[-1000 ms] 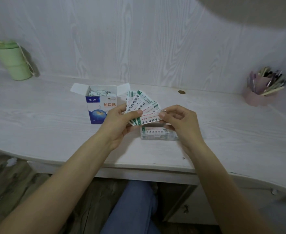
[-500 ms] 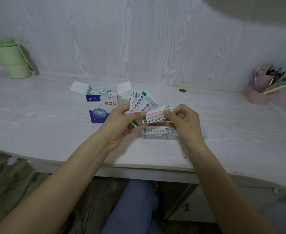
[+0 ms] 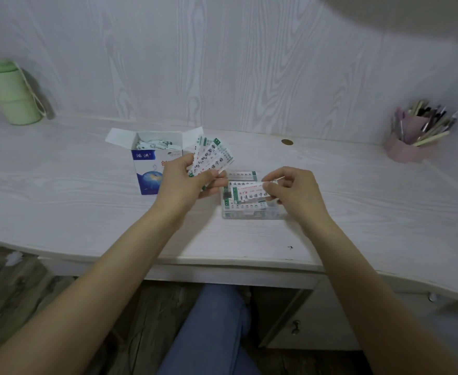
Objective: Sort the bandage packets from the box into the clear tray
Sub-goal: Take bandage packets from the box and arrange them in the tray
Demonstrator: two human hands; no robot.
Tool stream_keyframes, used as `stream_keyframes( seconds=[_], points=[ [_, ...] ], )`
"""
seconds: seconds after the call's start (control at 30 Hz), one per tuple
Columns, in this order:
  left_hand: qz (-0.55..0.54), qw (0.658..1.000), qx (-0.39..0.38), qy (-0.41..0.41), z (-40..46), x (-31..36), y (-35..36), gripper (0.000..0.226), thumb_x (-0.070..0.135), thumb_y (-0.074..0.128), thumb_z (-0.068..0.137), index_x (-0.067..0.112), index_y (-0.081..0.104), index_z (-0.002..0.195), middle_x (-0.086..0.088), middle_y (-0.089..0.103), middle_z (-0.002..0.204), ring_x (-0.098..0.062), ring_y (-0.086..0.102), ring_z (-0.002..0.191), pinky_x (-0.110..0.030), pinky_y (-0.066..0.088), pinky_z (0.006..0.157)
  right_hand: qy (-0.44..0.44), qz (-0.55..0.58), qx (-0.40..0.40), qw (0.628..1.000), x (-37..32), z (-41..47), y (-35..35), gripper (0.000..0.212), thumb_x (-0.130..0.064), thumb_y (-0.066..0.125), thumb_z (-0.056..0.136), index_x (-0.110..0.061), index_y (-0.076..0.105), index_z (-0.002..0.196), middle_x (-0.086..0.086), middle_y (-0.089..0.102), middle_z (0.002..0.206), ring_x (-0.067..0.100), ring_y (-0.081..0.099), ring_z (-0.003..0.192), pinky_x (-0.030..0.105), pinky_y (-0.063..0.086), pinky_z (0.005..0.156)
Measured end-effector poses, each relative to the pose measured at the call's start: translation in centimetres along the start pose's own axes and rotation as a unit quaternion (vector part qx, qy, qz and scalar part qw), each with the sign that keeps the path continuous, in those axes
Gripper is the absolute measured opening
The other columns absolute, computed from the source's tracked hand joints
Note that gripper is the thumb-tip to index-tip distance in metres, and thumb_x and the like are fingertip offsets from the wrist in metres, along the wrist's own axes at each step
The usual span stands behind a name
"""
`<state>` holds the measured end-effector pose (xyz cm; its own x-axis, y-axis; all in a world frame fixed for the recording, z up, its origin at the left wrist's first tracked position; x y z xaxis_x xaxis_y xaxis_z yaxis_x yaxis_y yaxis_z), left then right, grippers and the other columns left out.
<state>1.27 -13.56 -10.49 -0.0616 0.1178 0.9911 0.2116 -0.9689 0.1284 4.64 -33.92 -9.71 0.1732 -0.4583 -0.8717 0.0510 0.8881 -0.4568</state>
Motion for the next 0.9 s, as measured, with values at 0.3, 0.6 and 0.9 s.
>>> stream_keyframes(
  seconds=[0.3, 0.6, 0.9],
  points=[
    [-0.007, 1.0, -0.003, -0.003, 0.0, -0.2, -0.3, 0.018, -0.004, 0.057, 0.09, 0.008, 0.058, 0.103, -0.006, 0.072, 0.084, -0.013, 0.072, 0.073, -0.021, 0.057, 0.064, -0.053, -0.226, -0.058, 0.971, -1.0, 0.5, 3.2, 0.01, -0.012, 0.063, 0.084, -0.021, 0.064, 0.079, -0.01, 0.047, 0.066, 0.009, 0.047, 0.062, 0.024, 0.037, 0.055],
    [-0.035, 0.998, -0.038, -0.038, -0.1, -0.7, 0.4, 0.018, -0.006, 0.06, 0.086, 0.003, 0.06, 0.102, -0.012, 0.073, 0.09, -0.021, 0.073, 0.076, -0.024, 0.059, 0.065, -0.073, -0.252, -0.065, 0.963, -1.7, 1.1, 4.0, 0.011, -0.009, 0.068, 0.08, -0.02, 0.068, 0.078, -0.006, 0.059, 0.077, 0.009, 0.052, 0.074, 0.02, 0.039, 0.058],
    [-0.063, 0.985, -0.147, -0.069, -1.3, -0.8, 2.5, 0.023, 0.002, 0.058, 0.089, 0.008, 0.063, 0.11, -0.014, 0.073, 0.096, -0.024, 0.072, 0.081, -0.025, 0.059, 0.068, -0.047, 0.124, -0.06, 0.989, -4.2, 0.3, 3.3, 0.017, -0.009, 0.075, 0.078, -0.006, 0.071, 0.094, 0.01, 0.072, 0.081, 0.016, 0.069, 0.071, 0.024, 0.056, 0.067]
  ],
)
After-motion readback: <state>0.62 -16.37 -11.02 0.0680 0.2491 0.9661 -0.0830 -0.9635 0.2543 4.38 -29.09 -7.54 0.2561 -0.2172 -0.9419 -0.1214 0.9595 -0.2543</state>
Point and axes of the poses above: each hand's wrist, its own z-axis towards the middle knuckle, its own y-axis out of the palm, x = y × z, the point moved 10 cm from there along z, towards the middle knuckle
